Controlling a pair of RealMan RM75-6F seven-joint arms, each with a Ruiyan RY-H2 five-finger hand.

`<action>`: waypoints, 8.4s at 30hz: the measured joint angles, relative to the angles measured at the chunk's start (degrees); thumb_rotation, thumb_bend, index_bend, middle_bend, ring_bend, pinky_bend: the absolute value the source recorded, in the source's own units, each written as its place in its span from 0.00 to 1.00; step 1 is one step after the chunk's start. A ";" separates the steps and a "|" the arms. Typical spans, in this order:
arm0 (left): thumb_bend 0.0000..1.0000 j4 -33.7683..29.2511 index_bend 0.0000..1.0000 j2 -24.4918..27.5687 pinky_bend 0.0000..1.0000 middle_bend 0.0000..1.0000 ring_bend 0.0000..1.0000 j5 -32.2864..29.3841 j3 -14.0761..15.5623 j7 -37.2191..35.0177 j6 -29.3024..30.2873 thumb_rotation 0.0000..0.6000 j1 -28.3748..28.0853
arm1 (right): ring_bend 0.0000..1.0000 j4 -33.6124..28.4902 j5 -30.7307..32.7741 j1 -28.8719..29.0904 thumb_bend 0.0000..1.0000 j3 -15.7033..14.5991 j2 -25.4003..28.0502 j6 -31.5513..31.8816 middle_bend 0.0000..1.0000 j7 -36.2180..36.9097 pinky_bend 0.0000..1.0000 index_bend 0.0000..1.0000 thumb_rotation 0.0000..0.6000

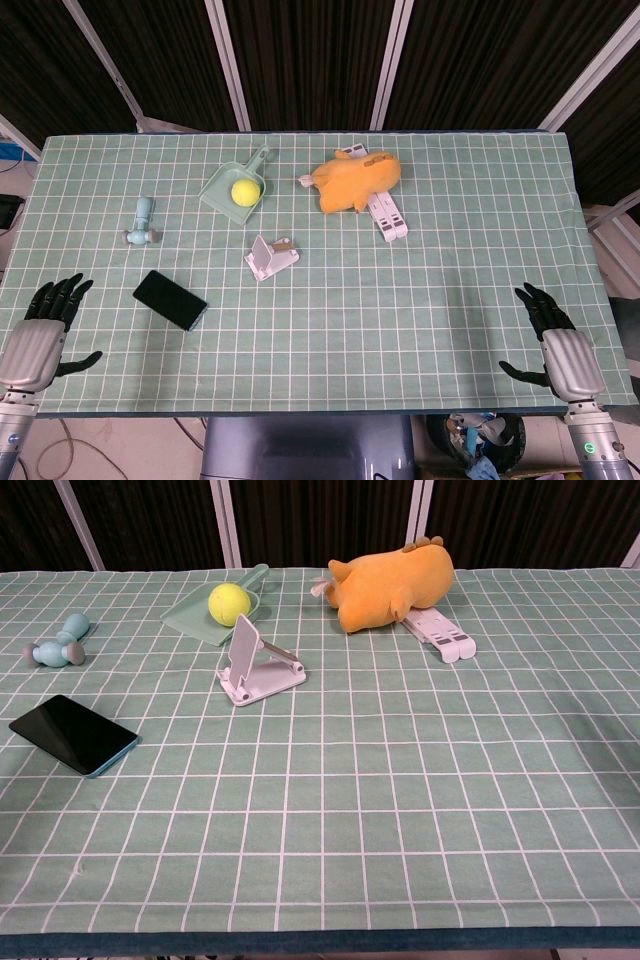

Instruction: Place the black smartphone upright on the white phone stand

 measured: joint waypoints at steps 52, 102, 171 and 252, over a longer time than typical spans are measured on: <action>0.16 3.59 0.07 3.34 0.00 0.14 0.00 -8.79 -3.31 21.92 -29.44 1.00 -19.01 | 0.00 -0.08 2.75 0.31 0.13 0.89 -0.11 -1.51 0.00 0.33 0.19 0.00 1.00; 0.18 13.10 0.21 -11.69 0.00 0.21 0.00 -25.53 0.54 36.35 -37.62 1.00 -31.35 | 0.00 -0.23 3.52 0.33 0.13 1.21 0.14 -1.93 0.00 1.05 0.19 0.00 1.00; 0.35 7.55 0.57 -13.70 0.00 0.59 0.13 -26.74 -6.31 18.14 -23.14 1.00 -28.28 | 0.00 -0.55 3.13 0.21 0.14 0.93 0.43 -2.08 0.00 1.77 0.19 0.00 1.00; 0.35 10.12 0.55 -43.04 0.00 0.59 0.13 -61.26 -34.92 6.96 -10.65 1.00 -37.35 | 0.00 -1.80 4.82 0.69 0.14 1.08 1.62 -4.30 0.00 4.53 0.19 0.00 1.00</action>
